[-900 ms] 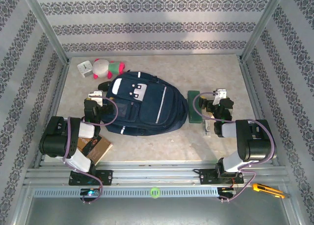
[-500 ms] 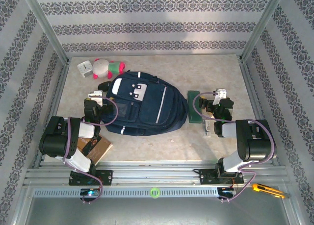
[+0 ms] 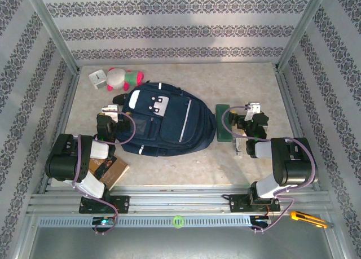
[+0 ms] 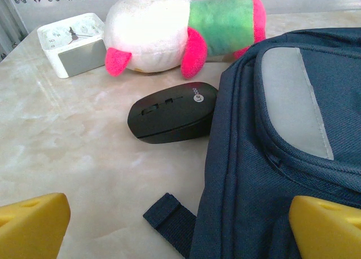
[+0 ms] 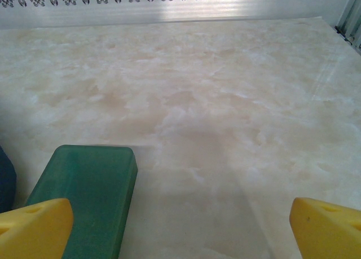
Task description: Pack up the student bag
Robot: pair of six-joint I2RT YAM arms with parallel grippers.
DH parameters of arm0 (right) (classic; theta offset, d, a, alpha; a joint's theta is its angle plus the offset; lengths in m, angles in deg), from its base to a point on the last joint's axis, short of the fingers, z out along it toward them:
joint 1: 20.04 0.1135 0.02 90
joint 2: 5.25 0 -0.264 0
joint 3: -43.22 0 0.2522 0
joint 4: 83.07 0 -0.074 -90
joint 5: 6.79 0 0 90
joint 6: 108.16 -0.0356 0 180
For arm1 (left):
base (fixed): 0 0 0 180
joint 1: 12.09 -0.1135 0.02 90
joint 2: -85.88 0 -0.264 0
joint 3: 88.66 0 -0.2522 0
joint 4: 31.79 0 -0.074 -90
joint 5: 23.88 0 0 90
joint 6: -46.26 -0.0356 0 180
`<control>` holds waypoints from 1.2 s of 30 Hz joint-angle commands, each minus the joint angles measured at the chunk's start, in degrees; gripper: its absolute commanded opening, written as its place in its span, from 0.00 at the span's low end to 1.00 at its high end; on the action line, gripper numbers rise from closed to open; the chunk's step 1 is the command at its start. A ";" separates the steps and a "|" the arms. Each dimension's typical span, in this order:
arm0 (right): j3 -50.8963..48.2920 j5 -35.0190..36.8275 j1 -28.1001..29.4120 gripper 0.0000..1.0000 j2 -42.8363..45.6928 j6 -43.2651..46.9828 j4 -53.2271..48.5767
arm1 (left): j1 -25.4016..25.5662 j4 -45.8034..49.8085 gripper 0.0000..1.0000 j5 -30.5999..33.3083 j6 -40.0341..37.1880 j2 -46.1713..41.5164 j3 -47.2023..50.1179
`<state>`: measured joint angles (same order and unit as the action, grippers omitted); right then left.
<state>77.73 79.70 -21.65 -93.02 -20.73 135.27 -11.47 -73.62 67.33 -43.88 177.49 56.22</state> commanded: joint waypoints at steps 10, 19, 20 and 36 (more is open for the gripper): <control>1.04 -0.97 0.64 0.98 0.38 0.61 1.34 | -0.27 1.04 0.99 -0.72 -0.12 -0.28 -0.80; 1.04 -1.05 0.64 0.98 0.35 0.63 1.34 | -0.27 1.13 0.99 -0.69 -0.12 -0.24 -0.87; 1.04 -1.04 0.64 0.98 0.39 0.56 1.34 | -0.27 1.17 0.99 -0.73 -0.13 -0.21 -0.87; 24.84 -6.45 -1.12 0.98 14.19 -9.19 -49.45 | 0.48 45.98 0.84 5.32 10.53 -22.33 -15.34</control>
<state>88.68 78.30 -22.17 -84.41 -23.86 110.07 -11.40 -50.43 70.37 -40.56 162.01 49.72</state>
